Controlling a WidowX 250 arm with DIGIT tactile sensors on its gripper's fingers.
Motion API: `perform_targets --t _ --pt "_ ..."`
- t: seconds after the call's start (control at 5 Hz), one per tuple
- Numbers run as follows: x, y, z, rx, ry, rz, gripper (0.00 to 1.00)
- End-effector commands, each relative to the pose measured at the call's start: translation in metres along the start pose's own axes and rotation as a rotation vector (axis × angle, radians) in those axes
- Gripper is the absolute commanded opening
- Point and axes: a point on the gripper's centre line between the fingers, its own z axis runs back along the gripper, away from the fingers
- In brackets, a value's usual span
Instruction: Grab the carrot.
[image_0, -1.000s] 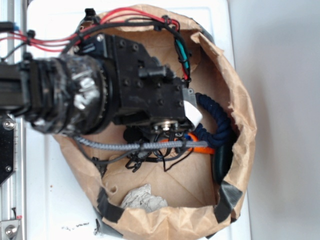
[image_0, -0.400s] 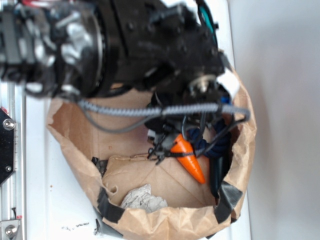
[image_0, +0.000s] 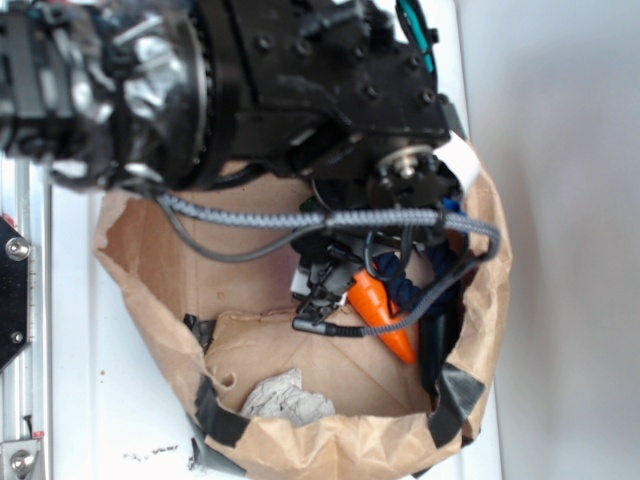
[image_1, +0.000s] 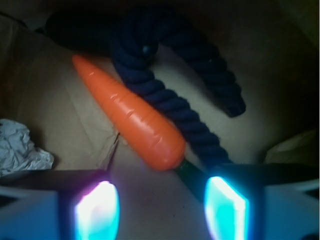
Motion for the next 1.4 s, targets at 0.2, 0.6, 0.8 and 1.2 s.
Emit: perform_targets --t 0.2,0.6,0.8,1.2 --pt "0.023 -0.032 -0.017 0.038 -0.014 -0.135 1.0" --pt "0.023 -0.032 -0.017 0.038 -0.014 -0.135 1.0" --pt "0.023 -0.032 -0.017 0.038 -0.014 -0.135 1.0" --pt "0.048 -0.026 -0.023 0.058 -0.051 -0.25 1.0"
